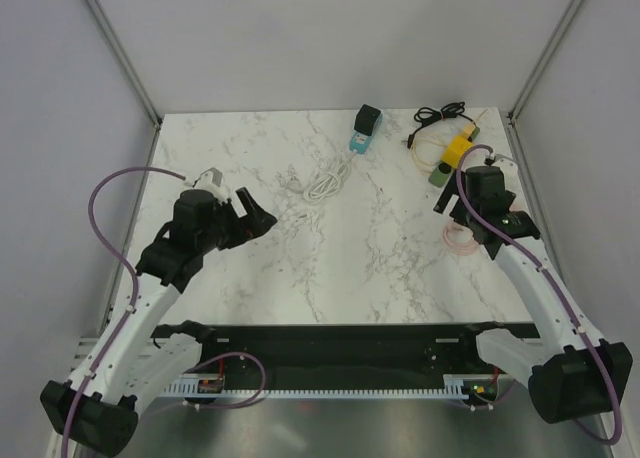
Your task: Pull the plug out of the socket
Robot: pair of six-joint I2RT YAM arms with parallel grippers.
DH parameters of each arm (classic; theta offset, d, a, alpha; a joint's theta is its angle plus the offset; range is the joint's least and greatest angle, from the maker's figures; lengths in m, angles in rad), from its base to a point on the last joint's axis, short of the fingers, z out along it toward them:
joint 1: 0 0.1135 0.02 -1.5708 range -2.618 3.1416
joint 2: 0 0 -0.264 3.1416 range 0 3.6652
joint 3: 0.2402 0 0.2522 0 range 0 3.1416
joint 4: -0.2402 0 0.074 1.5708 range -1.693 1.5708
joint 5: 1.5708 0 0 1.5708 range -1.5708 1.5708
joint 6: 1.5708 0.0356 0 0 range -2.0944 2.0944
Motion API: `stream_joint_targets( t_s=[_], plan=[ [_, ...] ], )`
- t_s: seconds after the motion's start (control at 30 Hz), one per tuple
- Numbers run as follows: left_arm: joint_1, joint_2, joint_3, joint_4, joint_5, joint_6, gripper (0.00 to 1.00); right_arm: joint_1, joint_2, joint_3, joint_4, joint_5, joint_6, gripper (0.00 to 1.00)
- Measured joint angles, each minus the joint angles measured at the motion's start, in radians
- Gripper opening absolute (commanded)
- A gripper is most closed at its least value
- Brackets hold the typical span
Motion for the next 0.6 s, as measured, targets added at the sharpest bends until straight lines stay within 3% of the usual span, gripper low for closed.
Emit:
stream_joint_targets(
  t_s=[0.13, 0.27, 0.43, 0.6],
  plan=[
    [0.001, 0.080, 0.048, -0.033, 0.081, 0.054, 1.00, 0.000, 0.085, 0.000, 0.010, -0.028, -0.009, 0.98],
    [0.001, 0.122, 0.060, -0.050, 0.137, 0.085, 1.00, 0.005, 0.197, -0.001, 0.048, -0.163, -0.047, 0.98],
    [0.002, 0.187, 0.062, -0.051, 0.211, 0.110, 1.00, 0.076, 0.288, -0.055, 0.232, -0.351, -0.050, 0.98],
    [0.002, 0.202, 0.062, -0.051, 0.275, 0.125, 0.97, 0.194, 0.538, 0.027, 0.409, -0.463, -0.029, 0.98]
  ],
)
